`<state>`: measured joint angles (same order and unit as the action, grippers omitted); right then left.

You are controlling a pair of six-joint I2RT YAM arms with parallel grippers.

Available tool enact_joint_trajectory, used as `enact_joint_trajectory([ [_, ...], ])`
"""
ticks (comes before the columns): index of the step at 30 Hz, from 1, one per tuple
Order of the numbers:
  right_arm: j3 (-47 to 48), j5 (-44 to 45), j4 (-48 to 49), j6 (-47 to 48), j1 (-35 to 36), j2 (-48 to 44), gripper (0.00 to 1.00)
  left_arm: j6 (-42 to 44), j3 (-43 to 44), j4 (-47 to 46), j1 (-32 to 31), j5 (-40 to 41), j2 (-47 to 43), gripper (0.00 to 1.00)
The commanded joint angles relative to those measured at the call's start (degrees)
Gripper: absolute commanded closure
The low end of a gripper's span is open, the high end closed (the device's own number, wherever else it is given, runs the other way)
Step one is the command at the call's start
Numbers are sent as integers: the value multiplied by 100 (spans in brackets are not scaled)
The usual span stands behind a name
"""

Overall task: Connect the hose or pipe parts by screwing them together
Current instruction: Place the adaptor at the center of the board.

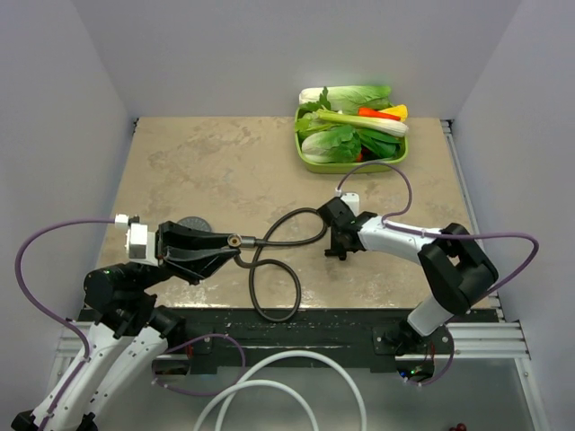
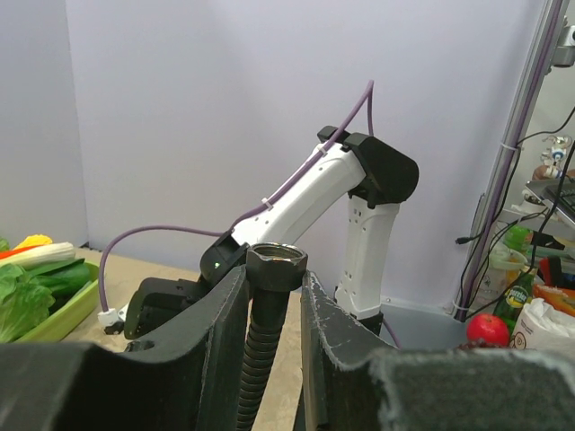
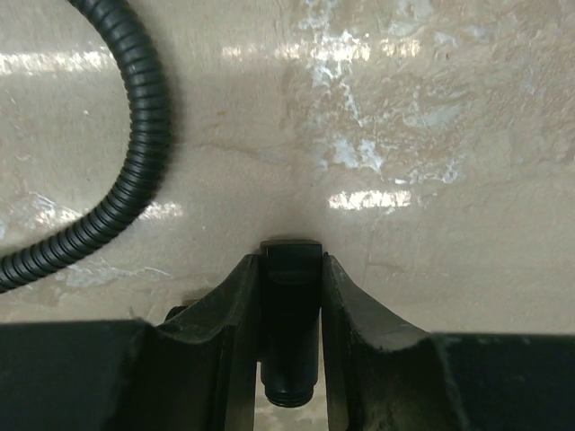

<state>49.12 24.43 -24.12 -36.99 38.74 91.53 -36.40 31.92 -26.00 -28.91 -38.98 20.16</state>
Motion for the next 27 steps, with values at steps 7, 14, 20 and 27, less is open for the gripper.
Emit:
enact_joint_trajectory([
  [7, -8, -465, 329, -256, -77, 436, 53, -139, 95, -239, 52, 66, -83, 100],
  [14, 255, -711, 4, -107, -191, 498, 48, -271, 95, -406, 104, 57, -83, 100],
  [20, 659, -992, -259, 183, -367, 726, 58, -359, 95, -450, 140, 40, -91, 100],
  [27, 1029, -1414, -883, 552, -543, 1060, 57, -385, 218, -450, 148, 22, -56, 100],
])
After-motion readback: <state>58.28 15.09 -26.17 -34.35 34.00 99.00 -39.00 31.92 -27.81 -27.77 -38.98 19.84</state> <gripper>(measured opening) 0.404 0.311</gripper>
